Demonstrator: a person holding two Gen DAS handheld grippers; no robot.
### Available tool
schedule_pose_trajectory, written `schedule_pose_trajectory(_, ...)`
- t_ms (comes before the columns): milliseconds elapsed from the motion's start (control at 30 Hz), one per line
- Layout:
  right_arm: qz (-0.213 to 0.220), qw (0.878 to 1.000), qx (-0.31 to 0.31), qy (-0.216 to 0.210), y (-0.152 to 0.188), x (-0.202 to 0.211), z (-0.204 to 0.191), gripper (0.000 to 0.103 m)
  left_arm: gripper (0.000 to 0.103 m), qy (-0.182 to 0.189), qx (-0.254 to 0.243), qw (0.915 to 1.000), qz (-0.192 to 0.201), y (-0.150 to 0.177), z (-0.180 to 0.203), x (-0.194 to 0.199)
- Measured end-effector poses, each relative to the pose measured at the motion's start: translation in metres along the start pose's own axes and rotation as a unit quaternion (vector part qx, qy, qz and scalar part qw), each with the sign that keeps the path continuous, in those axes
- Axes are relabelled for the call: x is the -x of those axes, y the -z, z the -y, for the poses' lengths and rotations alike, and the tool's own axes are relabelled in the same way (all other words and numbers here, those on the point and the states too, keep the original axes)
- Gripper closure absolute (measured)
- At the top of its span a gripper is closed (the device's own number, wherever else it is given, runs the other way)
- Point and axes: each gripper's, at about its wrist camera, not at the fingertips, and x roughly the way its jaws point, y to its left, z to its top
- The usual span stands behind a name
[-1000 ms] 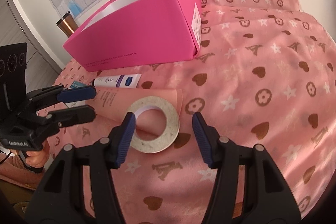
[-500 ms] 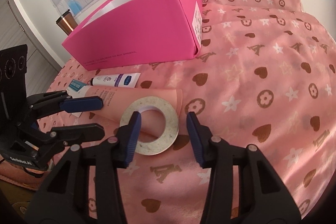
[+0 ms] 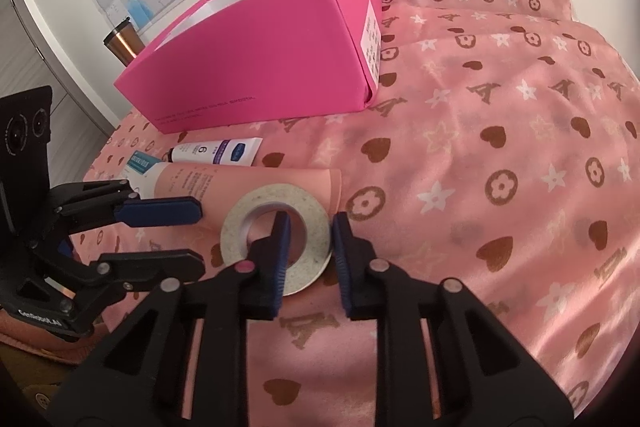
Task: Organize rigid objects
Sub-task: 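Lift the tape roll and carry it over the magenta box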
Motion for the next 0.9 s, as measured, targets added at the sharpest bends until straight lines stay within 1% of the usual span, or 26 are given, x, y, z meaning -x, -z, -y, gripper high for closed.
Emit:
schedule_pose_trajectory(233, 0.009, 1.000, 0.003, -0.004, 0.001, 0.005, -0.003, 0.084, 0.065, 0.010, 0.001, 0.9999, -0.004, 0.001, 0.002, -0.001)
schedule_pose_trajectory(300, 0.014, 1.000, 0.004, -0.005, 0.001, 0.008, -0.005, 0.084, 0.065, 0.012, 0.001, 0.9999, -0.003, 0.000, 0.002, 0.001)
schedule_pose_trajectory(400, 0.024, 1.000, 0.005, -0.007, -0.002, 0.014, -0.007, 0.084, 0.065, 0.023, 0.009, 0.9997, -0.001, -0.002, 0.000, 0.004)
schedule_pose_trajectory(667, 0.044, 0.999, 0.017, -0.009, -0.011, 0.027, -0.019, 0.084, 0.065, 0.017, 0.002, 0.9997, 0.019, -0.008, 0.003, 0.017)
schedule_pose_trajectory(900, 0.054, 0.998, 0.027, -0.011, -0.018, 0.029, -0.028, 0.084, 0.066, 0.015, -0.006, 0.9993, 0.034, -0.013, 0.003, 0.027)
